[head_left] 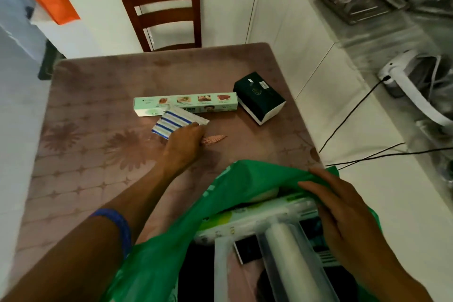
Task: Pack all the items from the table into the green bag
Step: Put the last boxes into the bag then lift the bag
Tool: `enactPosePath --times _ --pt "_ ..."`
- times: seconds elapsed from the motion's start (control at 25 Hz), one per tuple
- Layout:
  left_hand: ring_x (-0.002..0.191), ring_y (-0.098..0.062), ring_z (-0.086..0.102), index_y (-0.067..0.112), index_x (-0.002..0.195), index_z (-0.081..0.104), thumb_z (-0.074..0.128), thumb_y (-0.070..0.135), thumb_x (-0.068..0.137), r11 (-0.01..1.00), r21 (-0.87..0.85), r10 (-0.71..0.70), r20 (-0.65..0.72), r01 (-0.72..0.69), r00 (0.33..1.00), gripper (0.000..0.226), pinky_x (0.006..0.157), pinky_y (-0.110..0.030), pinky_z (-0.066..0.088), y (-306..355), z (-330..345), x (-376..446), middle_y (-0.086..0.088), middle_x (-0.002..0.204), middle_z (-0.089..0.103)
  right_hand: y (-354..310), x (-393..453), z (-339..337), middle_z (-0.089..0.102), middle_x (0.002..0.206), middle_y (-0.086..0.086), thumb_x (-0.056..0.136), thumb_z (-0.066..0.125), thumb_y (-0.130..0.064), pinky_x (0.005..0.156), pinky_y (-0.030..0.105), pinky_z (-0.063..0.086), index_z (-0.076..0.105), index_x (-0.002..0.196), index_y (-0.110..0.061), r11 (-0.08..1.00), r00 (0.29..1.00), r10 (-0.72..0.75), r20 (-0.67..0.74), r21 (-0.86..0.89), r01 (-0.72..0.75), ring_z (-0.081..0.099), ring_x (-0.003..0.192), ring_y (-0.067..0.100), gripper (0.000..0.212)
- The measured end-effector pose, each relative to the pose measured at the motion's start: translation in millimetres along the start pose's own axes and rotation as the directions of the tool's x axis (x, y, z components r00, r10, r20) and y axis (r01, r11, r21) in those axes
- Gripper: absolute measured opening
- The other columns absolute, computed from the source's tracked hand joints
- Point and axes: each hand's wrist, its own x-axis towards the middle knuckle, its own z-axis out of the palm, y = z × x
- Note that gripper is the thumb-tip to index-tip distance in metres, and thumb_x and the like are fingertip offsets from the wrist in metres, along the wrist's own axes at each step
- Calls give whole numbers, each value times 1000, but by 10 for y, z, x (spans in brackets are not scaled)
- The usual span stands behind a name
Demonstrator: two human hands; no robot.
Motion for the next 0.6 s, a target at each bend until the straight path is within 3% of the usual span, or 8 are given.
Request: enactPosePath --times 0.12,0.24,0.28,0.36,0.44,0.52,0.6 --pt "74 -24 60 14 76 60 70 22 79 989 -130 -86 -75 75 993 13 60 -28 41 235 -521 -363 -8 83 67 6 -57 -53 44 142 -3 90 44 -17 102 37 36 54 125 -29 993 999 -30 -18 117 31 37 124 7 39" --pt "95 -17 62 18 94 69 74 10 71 883 -429 -250 -87 191 964 25 84 -32 52 599 -1194 -801 -3 109 69 25 -120 -231 44 142 -7 93 43 -19 102 33 35 55 125 -30 966 997 -75 5 247 71 40 125 8 36" --pt "94 -16 64 19 92 68 73 6 71 833 -515 -306 -128 200 943 26 85 -35 54 758 -1426 -946 -3 106 70 47 -124 -272 45 141 -7 95 44 -15 101 31 36 57 124 -28 956 996 -86 17 284 77 43 125 11 35" --pt "74 -6 65 19 87 66 69 -4 74 773 -594 -426 -227 222 876 27 67 -26 57 1112 -1851 -1259 0 90 70 73 -148 -397 47 139 -7 94 48 -4 102 30 35 60 122 -24 935 995 -87 44 350 66 45 124 13 36" --pt "63 -3 64 19 80 65 65 -10 74 630 -749 -556 -253 203 792 29 58 -22 56 1518 -2165 -1625 3 79 70 61 -184 -561 50 135 -5 93 49 -1 103 30 36 61 120 -21 917 994 -100 50 393 73 47 122 13 36" --pt "70 -12 67 19 79 63 60 -12 75 420 -895 -667 -193 149 719 31 63 -29 58 1862 -2225 -1984 1 79 70 69 -226 -666 54 130 -3 92 50 1 103 24 36 62 118 -17 894 993 -104 50 441 72 49 119 14 34" --pt "81 -25 65 18 82 62 56 -12 78 221 -965 -753 -76 143 654 31 73 -39 54 2098 -2018 -2263 -4 84 68 69 -276 -734 57 125 -2 92 50 2 97 8 35 62 116 -17 874 995 -92 49 483 57 52 115 12 33"
